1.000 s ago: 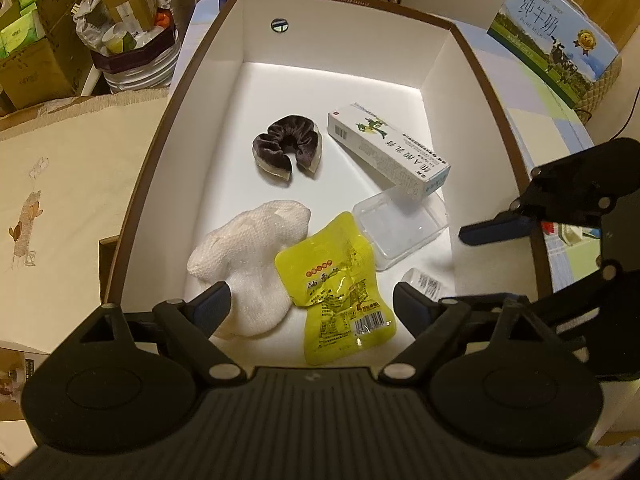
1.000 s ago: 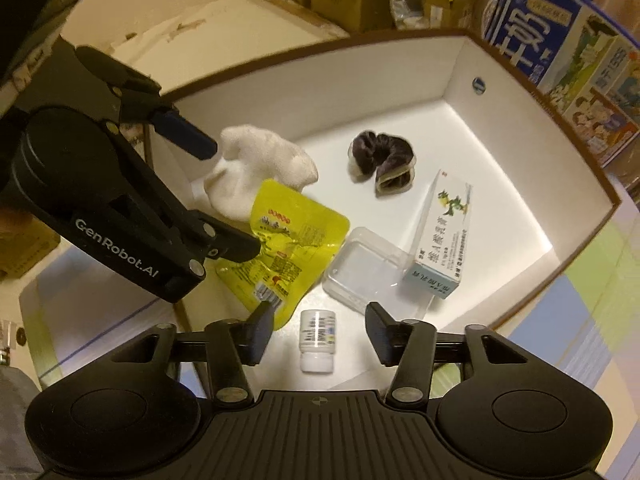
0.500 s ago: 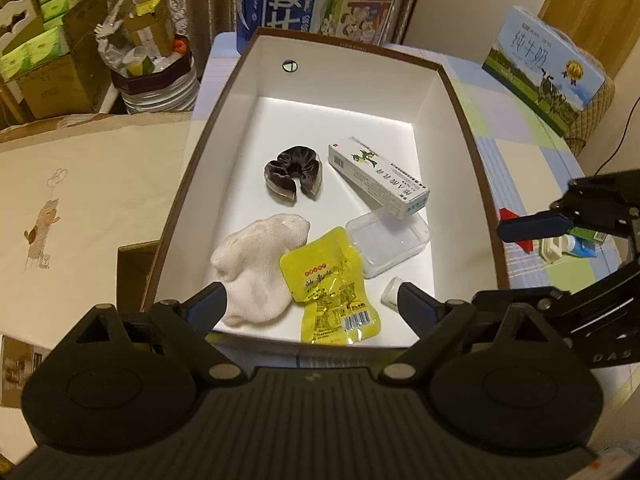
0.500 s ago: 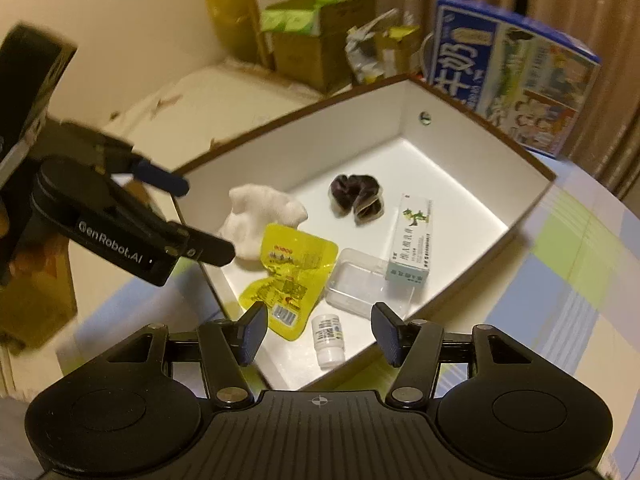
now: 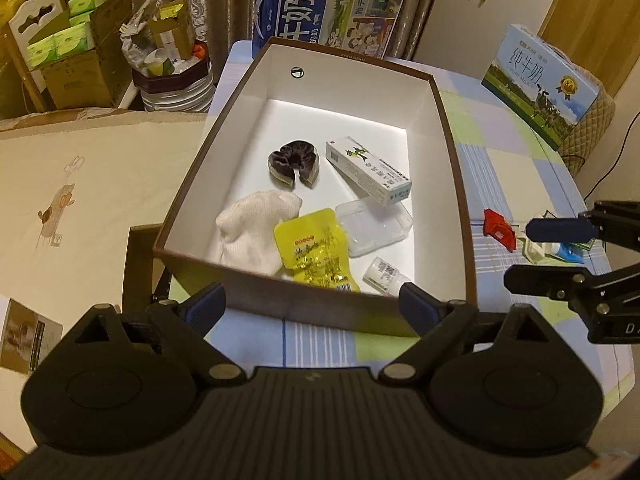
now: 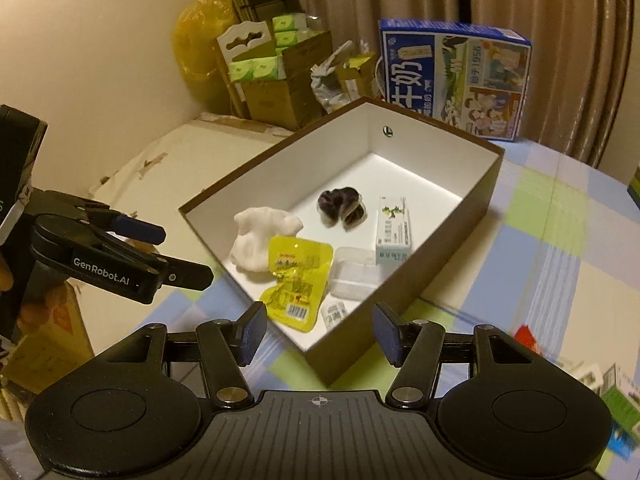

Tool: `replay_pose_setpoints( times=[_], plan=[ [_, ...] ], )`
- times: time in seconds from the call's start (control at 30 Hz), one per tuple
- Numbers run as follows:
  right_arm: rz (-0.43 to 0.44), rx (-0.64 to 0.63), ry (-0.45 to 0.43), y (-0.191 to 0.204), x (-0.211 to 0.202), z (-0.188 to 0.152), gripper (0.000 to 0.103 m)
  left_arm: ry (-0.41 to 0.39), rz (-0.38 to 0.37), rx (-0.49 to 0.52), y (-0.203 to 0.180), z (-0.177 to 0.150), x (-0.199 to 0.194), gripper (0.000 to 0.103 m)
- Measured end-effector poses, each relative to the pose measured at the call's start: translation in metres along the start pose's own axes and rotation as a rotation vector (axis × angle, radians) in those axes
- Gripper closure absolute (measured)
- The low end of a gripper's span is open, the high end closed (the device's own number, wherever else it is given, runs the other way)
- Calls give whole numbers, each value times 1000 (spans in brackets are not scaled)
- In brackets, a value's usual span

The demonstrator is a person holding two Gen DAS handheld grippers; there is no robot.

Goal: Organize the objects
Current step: 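Withdraw both open tools from the brown box toward the remaining items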

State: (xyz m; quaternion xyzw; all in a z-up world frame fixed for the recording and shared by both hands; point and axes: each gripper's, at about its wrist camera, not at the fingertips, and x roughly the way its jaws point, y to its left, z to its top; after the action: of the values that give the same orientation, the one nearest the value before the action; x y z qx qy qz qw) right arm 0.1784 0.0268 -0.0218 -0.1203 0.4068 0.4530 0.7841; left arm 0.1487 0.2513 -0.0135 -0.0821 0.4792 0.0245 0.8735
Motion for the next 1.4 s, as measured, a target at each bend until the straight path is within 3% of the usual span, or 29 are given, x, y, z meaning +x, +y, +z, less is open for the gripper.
replay_pose_setpoints(
  times=[0.6, 1.4],
  plan=[
    [-2, 113, 6, -20, -49, -59, 47, 37, -23, 37, -65, -41, -11, 12],
    [-131, 293, 48, -127, -107, -129, 47, 114, -90, 144, -194, -49, 29, 12]
  ],
)
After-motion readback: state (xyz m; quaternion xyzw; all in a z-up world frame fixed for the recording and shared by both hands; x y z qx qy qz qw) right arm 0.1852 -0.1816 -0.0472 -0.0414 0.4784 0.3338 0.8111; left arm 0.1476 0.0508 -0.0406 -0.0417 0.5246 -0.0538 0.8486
